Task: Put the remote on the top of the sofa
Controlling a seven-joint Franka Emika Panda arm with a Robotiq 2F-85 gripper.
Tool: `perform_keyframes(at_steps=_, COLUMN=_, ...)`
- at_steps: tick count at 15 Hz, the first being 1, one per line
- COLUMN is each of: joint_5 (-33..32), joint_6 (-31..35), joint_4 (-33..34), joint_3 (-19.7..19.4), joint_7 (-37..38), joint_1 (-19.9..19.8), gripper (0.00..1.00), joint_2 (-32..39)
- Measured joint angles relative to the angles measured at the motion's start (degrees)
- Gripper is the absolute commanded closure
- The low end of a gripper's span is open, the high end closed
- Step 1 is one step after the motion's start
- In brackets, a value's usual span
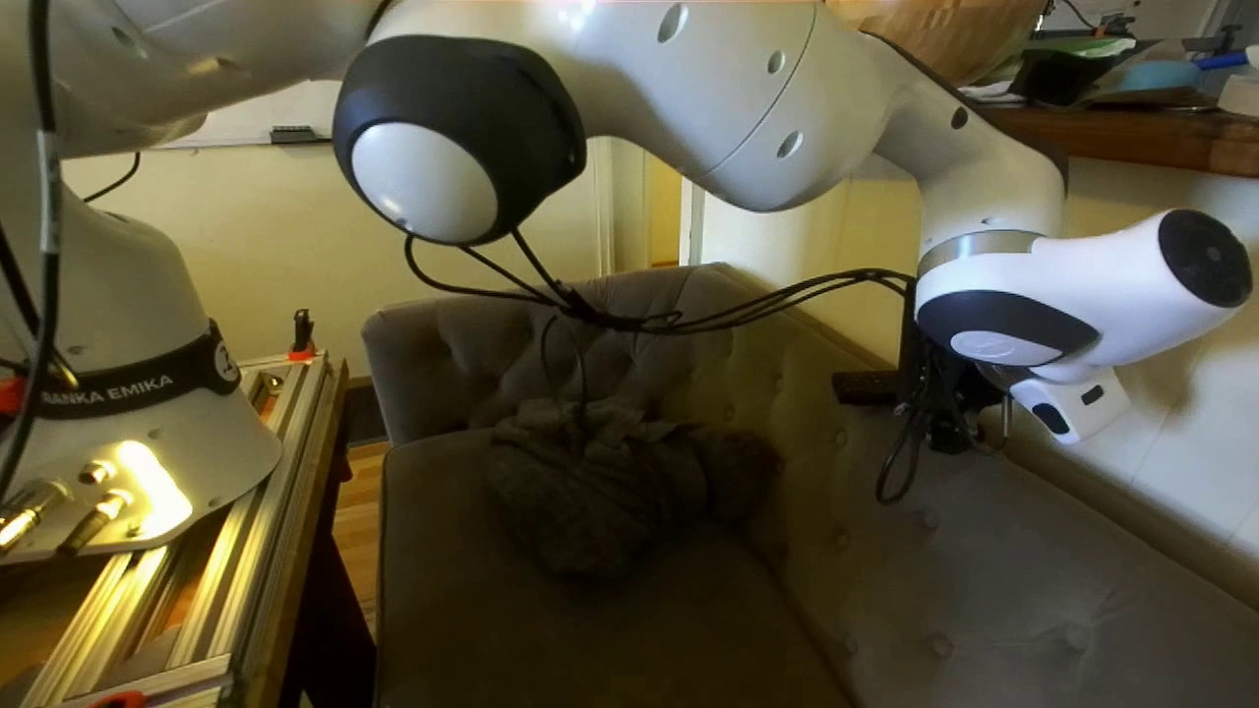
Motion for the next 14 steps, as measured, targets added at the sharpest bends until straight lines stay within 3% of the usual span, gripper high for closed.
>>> perform_keyframes(at_steps=7, joint_5=-0.5, joint_6=21.2, joint_4=-19.7, joint_3=-2.5, joint_7=-1.1, joint_1=0.5, gripper=0.0, joint_2=-10.0)
perform_keyframes(at_steps=14, joint_5=2.8, joint_6=48.2, joint_4=-38.8, joint_3=-5.5, joint_7=-15.2, joint_1=0.3, gripper=0.0, joint_2=-20.8)
